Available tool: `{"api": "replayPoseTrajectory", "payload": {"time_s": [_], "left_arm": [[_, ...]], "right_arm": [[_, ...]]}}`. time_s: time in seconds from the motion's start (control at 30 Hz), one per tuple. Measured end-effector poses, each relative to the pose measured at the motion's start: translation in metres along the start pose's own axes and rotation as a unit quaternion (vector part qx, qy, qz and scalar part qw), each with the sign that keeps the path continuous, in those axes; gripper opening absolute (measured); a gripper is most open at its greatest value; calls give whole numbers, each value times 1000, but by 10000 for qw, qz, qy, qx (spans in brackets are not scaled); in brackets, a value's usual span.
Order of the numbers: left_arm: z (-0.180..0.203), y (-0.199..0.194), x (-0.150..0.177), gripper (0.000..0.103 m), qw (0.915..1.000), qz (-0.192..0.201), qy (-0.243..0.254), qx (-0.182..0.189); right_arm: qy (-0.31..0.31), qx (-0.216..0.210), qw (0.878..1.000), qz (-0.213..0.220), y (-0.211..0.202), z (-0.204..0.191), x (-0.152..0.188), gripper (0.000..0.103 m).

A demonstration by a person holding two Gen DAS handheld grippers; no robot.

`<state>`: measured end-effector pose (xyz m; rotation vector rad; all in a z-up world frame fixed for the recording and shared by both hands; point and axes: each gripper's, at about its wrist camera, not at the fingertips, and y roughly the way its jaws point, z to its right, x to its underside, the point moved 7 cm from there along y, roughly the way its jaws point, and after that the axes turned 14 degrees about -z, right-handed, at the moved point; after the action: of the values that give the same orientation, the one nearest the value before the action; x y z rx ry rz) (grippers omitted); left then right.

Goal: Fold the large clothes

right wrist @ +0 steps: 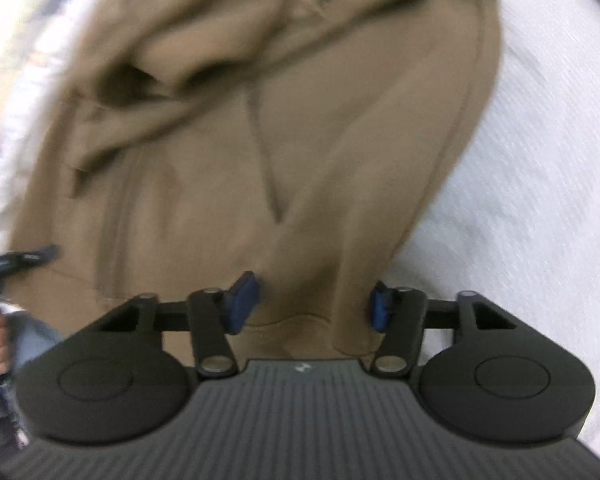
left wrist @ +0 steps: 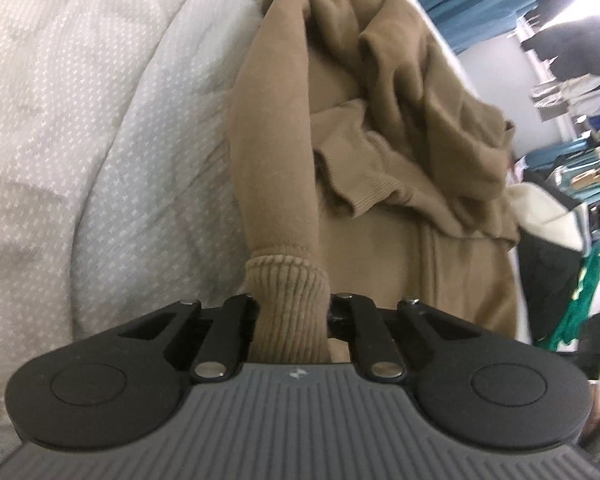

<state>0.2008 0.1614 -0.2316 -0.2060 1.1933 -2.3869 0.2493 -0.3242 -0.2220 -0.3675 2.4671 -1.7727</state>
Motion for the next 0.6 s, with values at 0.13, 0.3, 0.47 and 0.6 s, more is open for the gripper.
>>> {"api": "replayPoseTrajectory", "payload": {"time_s": [0.13, 0.3, 0.47, 0.6], "left_arm": [[-5, -17, -1, 11, 9991, 230, -102, 341], [-7, -38, -4, 10, 9949, 521, -248, 827], [4, -67, -5, 10, 9892, 874, -300, 1137], [17, -94, -8, 9, 9855, 1156, -241, 1218]], "right_arm": [[-316, 719, 9969, -107, 15, -8, -2, 40], [-207, 473, 9978, 406, -13, -8, 5, 18], [-164, -525, 9901, 1288, -81, -2, 19, 14], [-230, -759, 9783, 1912, -129, 0, 34, 12]]}}
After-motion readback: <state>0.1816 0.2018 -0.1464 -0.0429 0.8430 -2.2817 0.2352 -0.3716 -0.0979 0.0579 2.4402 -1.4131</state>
